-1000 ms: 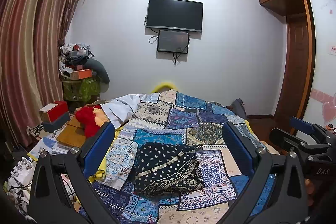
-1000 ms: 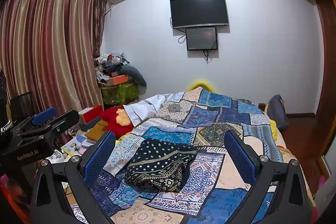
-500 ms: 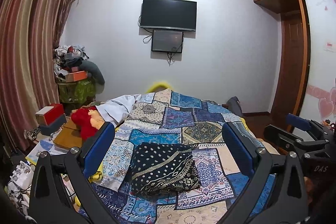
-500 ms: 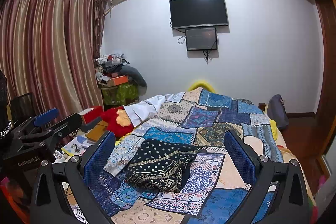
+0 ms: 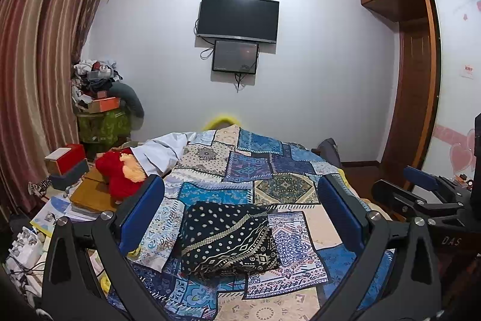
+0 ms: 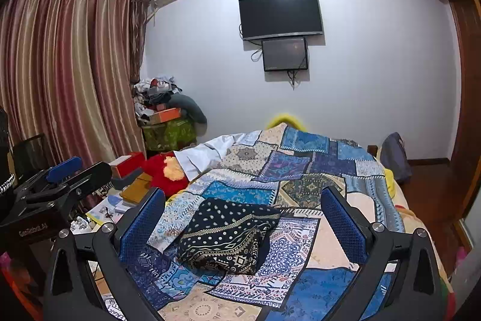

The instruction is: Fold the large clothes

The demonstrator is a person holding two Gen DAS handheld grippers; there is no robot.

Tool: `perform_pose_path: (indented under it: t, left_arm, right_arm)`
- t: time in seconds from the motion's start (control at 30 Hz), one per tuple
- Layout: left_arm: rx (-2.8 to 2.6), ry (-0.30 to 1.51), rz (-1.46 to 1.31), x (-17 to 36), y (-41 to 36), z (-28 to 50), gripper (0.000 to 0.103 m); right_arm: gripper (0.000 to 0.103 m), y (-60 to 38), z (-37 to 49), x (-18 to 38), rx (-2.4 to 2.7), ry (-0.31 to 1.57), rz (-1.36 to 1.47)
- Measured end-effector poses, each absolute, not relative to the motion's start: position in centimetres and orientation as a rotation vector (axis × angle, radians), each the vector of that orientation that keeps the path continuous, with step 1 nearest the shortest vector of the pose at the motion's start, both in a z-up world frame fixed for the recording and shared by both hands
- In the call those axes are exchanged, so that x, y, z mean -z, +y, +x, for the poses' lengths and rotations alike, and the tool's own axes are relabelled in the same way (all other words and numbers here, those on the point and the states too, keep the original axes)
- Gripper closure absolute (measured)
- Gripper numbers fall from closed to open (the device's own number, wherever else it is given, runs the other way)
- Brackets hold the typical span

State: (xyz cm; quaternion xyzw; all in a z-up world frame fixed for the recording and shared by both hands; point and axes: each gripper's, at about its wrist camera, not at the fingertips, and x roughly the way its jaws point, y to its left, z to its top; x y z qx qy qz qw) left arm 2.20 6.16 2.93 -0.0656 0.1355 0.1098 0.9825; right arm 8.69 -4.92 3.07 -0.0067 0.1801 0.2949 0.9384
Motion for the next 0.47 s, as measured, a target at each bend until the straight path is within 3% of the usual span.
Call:
perform_pose_path:
  t: [0.47]
  left_arm:
    - [-0.211,0.279,-0.146,-2.90,6.31,2.23,0.000]
  right_arm:
    - [0.000,-4.13,8.32,-3.10,-0.588,0.371,-0.011]
